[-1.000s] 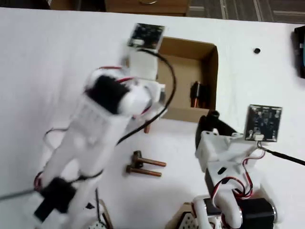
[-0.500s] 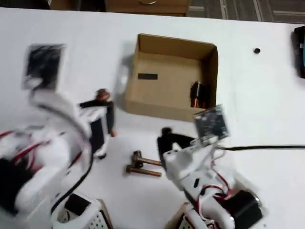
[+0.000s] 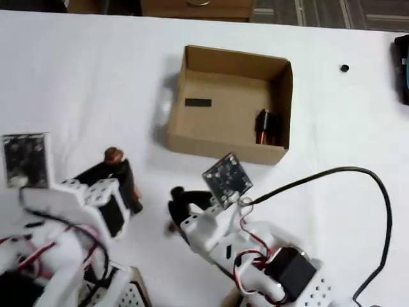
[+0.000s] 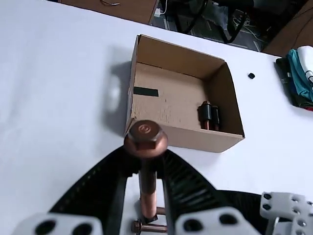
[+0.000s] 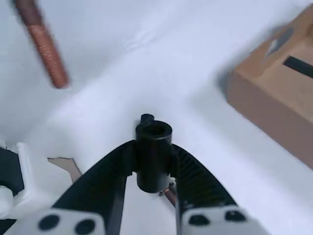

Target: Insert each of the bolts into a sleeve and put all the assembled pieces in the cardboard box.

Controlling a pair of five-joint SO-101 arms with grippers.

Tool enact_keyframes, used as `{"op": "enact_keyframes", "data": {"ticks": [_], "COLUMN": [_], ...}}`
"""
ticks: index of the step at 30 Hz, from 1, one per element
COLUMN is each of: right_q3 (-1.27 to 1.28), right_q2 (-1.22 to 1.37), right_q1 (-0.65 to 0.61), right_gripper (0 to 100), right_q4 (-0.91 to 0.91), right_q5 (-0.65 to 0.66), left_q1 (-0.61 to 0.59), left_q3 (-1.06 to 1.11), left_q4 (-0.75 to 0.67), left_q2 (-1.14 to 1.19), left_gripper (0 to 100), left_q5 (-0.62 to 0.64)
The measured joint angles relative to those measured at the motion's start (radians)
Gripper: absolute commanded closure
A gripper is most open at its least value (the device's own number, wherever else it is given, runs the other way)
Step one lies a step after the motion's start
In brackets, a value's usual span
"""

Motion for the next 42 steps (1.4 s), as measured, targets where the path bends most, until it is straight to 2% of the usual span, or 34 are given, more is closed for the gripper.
{"op": "enact_keyframes", "data": {"ticks": [9,13,26,36,42], "right_q3": [0.071,0.092,0.114,0.114,0.114], "right_q2": [0.000,0.000,0.002,0.002,0.002], "right_q1": [-0.072,-0.072,-0.072,-0.051,-0.037], "right_gripper": [97.9,97.9,97.9,97.9,97.9], "right_q4": [-0.101,-0.140,-0.158,-0.158,-0.158], "right_q5": [0.000,0.000,0.000,0.000,0.000], "left_q1": [0.048,0.054,0.106,0.106,0.106], "left_q3": [0.173,0.204,0.218,0.218,0.218], "left_q4": [-0.204,-0.259,-0.261,-0.216,-0.198], "left_q2": [0.002,0.002,0.002,0.002,0.002], "left_gripper": [98,98,98,98,98], "left_q5": [0.000,0.051,0.077,0.078,0.120]}}
